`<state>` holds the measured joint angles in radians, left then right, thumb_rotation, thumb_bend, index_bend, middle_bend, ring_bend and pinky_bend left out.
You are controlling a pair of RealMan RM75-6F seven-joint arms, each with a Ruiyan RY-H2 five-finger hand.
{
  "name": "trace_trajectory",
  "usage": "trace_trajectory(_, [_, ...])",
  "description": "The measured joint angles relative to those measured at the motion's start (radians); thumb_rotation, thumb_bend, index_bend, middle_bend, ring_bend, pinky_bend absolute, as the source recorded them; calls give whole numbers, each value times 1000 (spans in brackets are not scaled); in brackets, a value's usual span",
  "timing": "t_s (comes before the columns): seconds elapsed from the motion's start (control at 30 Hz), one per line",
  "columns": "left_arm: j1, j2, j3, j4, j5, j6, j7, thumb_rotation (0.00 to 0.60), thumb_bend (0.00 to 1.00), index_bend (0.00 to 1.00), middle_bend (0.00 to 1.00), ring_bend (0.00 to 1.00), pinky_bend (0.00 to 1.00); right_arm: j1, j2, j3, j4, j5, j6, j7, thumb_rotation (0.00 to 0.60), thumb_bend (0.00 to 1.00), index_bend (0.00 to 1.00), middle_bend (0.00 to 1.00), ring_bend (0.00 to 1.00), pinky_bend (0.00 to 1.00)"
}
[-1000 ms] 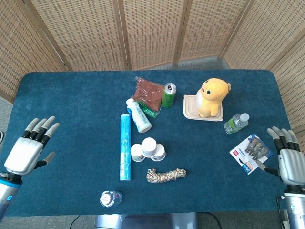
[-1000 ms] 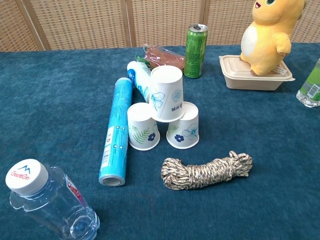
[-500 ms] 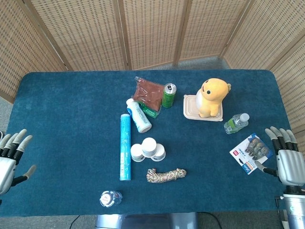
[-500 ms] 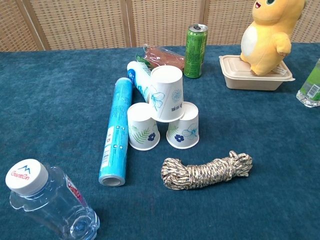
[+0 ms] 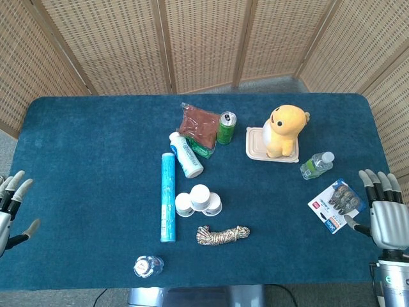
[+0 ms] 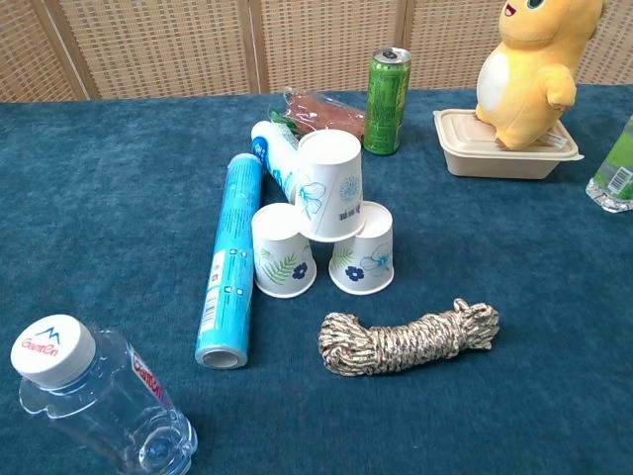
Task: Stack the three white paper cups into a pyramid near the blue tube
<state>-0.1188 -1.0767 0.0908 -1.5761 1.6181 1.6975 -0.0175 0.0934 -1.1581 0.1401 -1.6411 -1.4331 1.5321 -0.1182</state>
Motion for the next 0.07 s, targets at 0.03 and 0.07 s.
trace_trajectory(0.03, [1, 0, -1, -3, 6, -3, 1, 600, 333, 20, 0, 0, 0, -1, -1, 0, 1, 2, 0, -3, 600, 0, 0, 0, 0, 0])
trace_trajectory(0.07, [1, 0, -1, -4, 11, -5, 3, 600, 333, 20, 0, 0, 0, -2, -1, 0, 2, 4, 0, -5, 600, 0, 0, 0, 0, 0])
